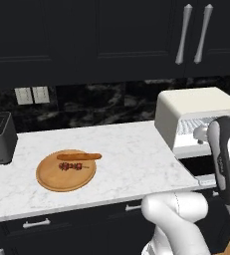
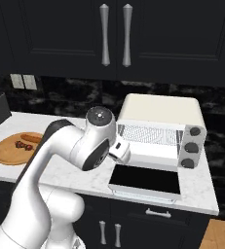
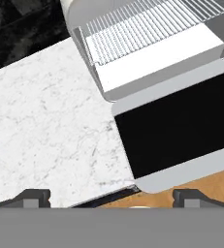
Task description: Pick up the kebab skewer and baguette bread, and place them inside the toaster oven. Close the toaster oven door and start by setting the timer.
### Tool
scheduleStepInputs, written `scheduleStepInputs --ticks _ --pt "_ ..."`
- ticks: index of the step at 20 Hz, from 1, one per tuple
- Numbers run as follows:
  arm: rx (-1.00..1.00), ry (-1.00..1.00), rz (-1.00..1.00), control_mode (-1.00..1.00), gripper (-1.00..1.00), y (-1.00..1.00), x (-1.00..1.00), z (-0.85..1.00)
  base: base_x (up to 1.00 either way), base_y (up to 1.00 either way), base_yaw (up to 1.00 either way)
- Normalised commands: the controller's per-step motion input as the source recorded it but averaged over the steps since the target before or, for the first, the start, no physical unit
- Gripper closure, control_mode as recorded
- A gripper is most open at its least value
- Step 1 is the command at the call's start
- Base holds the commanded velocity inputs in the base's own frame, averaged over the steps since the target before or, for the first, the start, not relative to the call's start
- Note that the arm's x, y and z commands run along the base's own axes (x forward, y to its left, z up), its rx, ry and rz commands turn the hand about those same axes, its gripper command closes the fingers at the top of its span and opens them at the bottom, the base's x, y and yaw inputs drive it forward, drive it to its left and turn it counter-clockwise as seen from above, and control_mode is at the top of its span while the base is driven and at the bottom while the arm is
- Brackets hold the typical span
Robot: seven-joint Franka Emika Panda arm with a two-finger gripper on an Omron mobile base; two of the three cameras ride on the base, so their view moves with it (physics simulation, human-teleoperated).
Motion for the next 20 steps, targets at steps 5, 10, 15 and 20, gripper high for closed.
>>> scheduleStepInputs --ticks 5,10,15,20 --pt "0.14 -0.25 -0.12 -1.00 -1.00 -0.75 0.00 0.00 0.00 0.00 0.00" --pt "0.16 -0.19 -0.15 -1.00 -1.00 -0.45 0.00 -0.01 0.00 0.00 0.00" --pt "0.14 -0.17 -0.13 -1.00 -1.00 -0.24 0.01 0.00 0.00 0.00 0.00" --pt "0.05 -0.09 -0.09 -1.00 -1.00 -0.25 0.20 0.00 0.00 0.00 0.00"
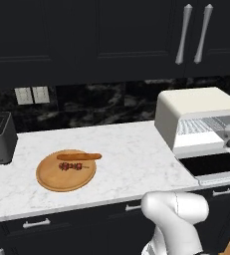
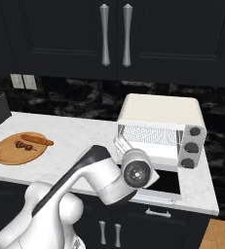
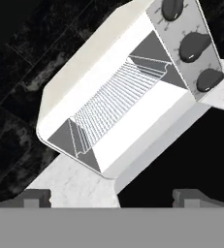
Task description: Pick up the kebab skewer and baguette bread, and place them inside the toaster oven. Close the toaster oven door and start by setting the timer.
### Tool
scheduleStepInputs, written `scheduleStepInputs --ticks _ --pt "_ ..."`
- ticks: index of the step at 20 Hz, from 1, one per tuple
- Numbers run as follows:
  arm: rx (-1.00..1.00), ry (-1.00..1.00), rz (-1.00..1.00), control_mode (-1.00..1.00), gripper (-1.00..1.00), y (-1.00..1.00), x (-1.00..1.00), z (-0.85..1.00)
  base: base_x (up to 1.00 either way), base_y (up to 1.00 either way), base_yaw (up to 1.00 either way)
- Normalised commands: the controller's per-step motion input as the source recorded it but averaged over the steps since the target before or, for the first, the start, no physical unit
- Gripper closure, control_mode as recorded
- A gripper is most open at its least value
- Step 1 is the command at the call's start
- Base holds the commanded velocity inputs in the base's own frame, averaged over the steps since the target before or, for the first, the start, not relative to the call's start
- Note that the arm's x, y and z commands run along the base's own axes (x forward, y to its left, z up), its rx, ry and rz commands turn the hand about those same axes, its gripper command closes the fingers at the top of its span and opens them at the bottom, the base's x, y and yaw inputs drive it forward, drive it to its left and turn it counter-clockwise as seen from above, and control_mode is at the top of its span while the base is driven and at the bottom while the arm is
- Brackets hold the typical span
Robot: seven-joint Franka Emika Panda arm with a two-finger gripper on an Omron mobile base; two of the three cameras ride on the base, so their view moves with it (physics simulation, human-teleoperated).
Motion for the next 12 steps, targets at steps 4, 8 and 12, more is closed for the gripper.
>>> scheduleStepInputs --ticks 4,8,12 --pt "0.00 -0.03 -0.01 -1.00 -1.00 -0.31 0.29 -0.11 0.00 0.00 0.00" --pt "0.00 -0.03 0.00 -1.00 -1.00 -0.31 0.28 -0.29 0.00 0.00 0.00" --pt "0.00 -0.03 0.00 -1.00 -1.00 -0.19 0.36 -0.26 0.00 0.00 0.00"
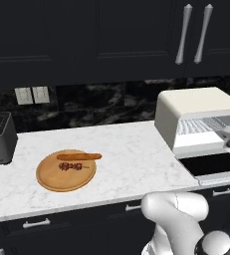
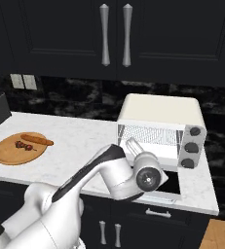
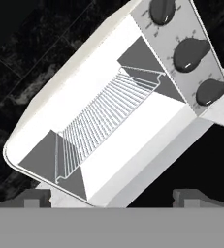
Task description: Pick up the kebab skewer and baguette bread, and place them inside the toaster oven. Close the toaster oven door and start by setting the timer.
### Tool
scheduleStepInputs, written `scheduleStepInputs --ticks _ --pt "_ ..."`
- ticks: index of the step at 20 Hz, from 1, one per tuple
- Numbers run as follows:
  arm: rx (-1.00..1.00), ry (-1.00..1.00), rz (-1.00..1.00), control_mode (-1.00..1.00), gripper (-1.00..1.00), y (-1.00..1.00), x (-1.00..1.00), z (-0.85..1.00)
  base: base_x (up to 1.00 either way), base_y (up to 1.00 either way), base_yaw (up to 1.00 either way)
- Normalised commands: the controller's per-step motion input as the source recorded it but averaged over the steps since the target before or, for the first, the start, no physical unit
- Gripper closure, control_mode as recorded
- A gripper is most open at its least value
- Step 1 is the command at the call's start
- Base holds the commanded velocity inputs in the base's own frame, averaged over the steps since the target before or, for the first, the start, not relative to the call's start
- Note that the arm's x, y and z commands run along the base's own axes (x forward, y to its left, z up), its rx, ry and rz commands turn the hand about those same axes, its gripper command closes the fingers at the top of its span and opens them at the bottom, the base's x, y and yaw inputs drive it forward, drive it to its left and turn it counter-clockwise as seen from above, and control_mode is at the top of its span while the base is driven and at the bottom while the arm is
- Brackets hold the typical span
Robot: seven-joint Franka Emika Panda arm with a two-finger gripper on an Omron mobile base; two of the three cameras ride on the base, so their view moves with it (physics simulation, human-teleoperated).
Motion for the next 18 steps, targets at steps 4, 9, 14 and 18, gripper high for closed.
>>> scheduleStepInputs --ticks 4,9,14,18 --pt "0.00 -0.01 0.00 -1.00 -1.00 -0.02 0.50 -0.13 0.00 0.00 0.00" --pt "0.00 0.00 0.00 -1.00 -1.00 0.00 0.48 -0.14 0.00 0.00 0.00" --pt "0.00 0.00 -0.01 -1.00 -1.00 0.00 0.43 -0.23 0.00 0.00 0.00" --pt "0.00 0.00 0.00 -1.00 -1.00 0.00 0.40 -0.25 0.00 0.00 0.00"
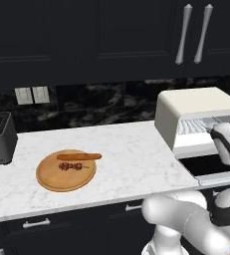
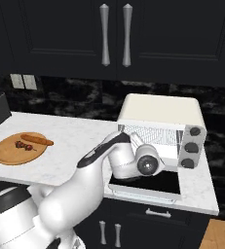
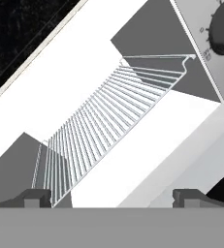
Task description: Pick up the kebab skewer and baguette bread, and place them inside the toaster oven. Close the toaster oven door and start by setting the timer.
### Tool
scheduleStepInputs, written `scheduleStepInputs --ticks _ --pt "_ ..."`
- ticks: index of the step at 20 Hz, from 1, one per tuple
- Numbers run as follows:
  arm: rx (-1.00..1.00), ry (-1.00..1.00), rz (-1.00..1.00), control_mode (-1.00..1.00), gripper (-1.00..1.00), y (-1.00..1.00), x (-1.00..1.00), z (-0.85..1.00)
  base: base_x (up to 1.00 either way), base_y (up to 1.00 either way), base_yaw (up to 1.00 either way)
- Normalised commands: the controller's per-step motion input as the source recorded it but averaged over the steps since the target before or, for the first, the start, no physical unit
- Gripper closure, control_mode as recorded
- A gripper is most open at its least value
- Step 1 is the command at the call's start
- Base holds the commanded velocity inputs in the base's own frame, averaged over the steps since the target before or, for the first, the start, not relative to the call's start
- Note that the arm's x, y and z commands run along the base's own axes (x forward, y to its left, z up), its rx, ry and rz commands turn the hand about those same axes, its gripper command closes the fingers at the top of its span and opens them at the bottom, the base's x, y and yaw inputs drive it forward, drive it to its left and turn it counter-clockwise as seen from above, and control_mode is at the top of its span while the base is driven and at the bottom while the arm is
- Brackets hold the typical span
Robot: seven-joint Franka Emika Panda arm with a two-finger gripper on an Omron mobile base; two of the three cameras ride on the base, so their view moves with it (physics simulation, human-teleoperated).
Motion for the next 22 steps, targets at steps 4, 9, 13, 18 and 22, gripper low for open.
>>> scheduleStepInputs --ticks 4,9,13,18,22 --pt "0.00 -0.06 0.00 -1.00 -1.00 -0.09 0.29 -0.29 0.00 0.00 0.00" --pt "0.00 -0.03 0.00 -1.00 -1.00 -0.07 0.29 -0.23 0.00 0.00 0.00" --pt "0.00 0.00 0.00 -1.00 -1.00 -0.05 0.31 -0.07 0.00 0.00 0.00" --pt "0.00 0.00 0.00 -1.00 -1.00 -0.10 0.31 -0.02 0.00 0.00 0.00" --pt "0.00 0.00 0.00 -1.00 -1.00 -0.02 0.36 -0.23 0.00 0.00 0.00"
